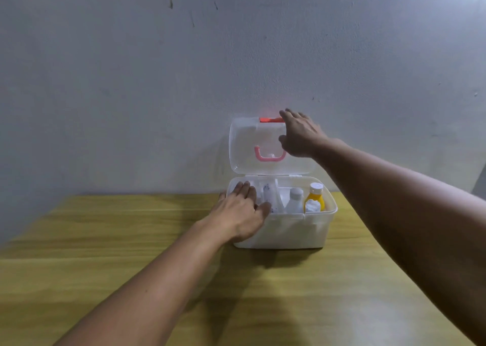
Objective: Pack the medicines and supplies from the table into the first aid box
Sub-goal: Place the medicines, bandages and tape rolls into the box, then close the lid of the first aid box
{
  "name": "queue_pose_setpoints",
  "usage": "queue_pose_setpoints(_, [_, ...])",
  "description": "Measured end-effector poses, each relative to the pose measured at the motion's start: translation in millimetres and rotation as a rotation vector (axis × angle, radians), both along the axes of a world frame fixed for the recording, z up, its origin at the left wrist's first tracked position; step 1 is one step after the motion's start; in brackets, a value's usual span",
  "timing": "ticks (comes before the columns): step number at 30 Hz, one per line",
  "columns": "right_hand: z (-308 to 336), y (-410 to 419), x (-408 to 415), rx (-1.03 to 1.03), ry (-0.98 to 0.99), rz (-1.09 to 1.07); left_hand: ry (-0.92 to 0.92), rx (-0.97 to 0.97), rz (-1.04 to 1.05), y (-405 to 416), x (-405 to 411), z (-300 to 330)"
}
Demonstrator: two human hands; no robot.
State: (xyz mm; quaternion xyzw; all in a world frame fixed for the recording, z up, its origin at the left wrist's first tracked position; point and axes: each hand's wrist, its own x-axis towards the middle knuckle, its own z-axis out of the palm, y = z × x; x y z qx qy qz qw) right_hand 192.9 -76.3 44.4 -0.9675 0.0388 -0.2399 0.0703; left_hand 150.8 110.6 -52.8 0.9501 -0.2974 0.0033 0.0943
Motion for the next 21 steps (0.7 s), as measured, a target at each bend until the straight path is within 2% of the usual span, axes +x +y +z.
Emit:
queue_pose_setpoints(2, [3, 0, 9, -0.020, 0.013, -0.028, -0.002, 0.003, 0.001, 1, 0, -1])
queue_pose_setpoints(5, [10, 0, 9, -0.112, -0.075, -0.054, -0.026, 0.027, 0.018, 1, -2, 0])
queue_pose_setpoints(7, [16, 0, 3, -0.163, -0.164, -0.034, -0.033, -0.087, 0.049, 0, -3, -1])
queue_pose_setpoints(9, [20, 1, -9, -0.185, -0.241, 0.014, 0.011, -0.386, 0.066, 2, -5, -5])
queue_pose_setpoints(13, [18, 3, -53, -0.235, -0.286, 0.140, 0.234, -1.210, 0.176, 18, -17, -5])
queue_pose_setpoints(15, [11, 5, -81, -0.268, -0.274, 0.199, 0.307, -1.455, 0.253, 27, -18, 0])
queue_pose_setpoints(17, [-2, 9, -110, -0.290, -0.241, 0.246, 0.302, -1.460, 0.259, 35, -17, 2])
queue_pose_setpoints(21, [-45, 21, -149, -0.368, -0.134, 0.252, 0.138, -1.199, 0.206, 35, -21, 10])
